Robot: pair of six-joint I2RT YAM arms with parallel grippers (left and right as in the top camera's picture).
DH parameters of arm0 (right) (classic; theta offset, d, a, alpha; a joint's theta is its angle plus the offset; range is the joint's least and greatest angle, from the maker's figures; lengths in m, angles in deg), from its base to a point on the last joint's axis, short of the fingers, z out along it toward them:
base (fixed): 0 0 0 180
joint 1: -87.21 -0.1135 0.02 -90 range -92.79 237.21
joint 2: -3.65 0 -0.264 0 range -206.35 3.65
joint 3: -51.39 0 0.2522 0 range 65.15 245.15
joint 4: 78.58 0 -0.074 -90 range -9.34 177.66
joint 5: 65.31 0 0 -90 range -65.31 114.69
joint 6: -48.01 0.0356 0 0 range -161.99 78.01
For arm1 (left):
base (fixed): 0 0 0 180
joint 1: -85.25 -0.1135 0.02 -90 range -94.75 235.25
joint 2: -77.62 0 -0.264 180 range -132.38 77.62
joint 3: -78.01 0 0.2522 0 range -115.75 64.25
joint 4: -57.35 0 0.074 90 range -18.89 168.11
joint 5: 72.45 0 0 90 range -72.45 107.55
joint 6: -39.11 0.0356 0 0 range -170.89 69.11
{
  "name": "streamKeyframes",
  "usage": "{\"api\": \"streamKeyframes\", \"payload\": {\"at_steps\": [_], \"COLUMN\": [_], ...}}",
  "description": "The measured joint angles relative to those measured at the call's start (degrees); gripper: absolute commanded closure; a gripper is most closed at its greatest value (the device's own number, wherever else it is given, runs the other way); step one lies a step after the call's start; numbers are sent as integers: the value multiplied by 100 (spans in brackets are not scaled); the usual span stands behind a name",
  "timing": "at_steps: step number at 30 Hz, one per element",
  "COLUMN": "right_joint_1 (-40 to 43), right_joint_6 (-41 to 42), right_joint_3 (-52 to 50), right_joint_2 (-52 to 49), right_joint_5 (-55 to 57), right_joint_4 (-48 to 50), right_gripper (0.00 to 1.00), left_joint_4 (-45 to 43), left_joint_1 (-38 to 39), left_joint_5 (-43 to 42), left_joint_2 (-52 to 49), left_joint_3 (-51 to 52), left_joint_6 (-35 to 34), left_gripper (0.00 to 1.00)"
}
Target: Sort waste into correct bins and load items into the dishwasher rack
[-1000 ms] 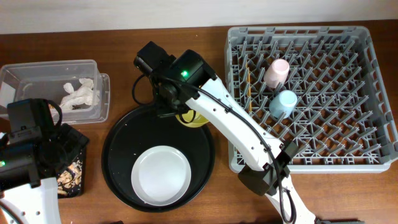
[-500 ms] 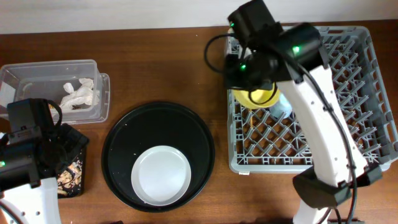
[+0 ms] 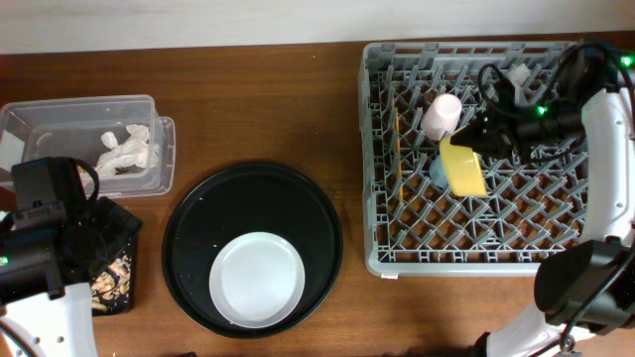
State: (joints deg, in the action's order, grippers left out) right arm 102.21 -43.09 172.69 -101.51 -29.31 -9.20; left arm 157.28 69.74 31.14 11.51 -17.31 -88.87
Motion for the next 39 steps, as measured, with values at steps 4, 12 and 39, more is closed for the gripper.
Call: {"api": "streamKeyframes", "payload": {"at_steps": [4,12,39], "right_joint_1": [74,968,1572], "right_joint_6": [-557,-1012,584], "right_joint_3": [-975,-3082,-433], "right_joint_2": [66,87,122], "right_joint_5": [-848,-1534,2968], "right_joint_4": [-22,750,98], "right_gripper": [96,96,83], "left_joint_4": [0,-2,0], "left_joint_1": [0,0,0], "left_joint_5": [2,2,2], "left_joint_2": [0,0,0], "left_joint_3": [0,0,0], "left_joint_6": [0,0,0], "left_gripper": [1,1,1]}}
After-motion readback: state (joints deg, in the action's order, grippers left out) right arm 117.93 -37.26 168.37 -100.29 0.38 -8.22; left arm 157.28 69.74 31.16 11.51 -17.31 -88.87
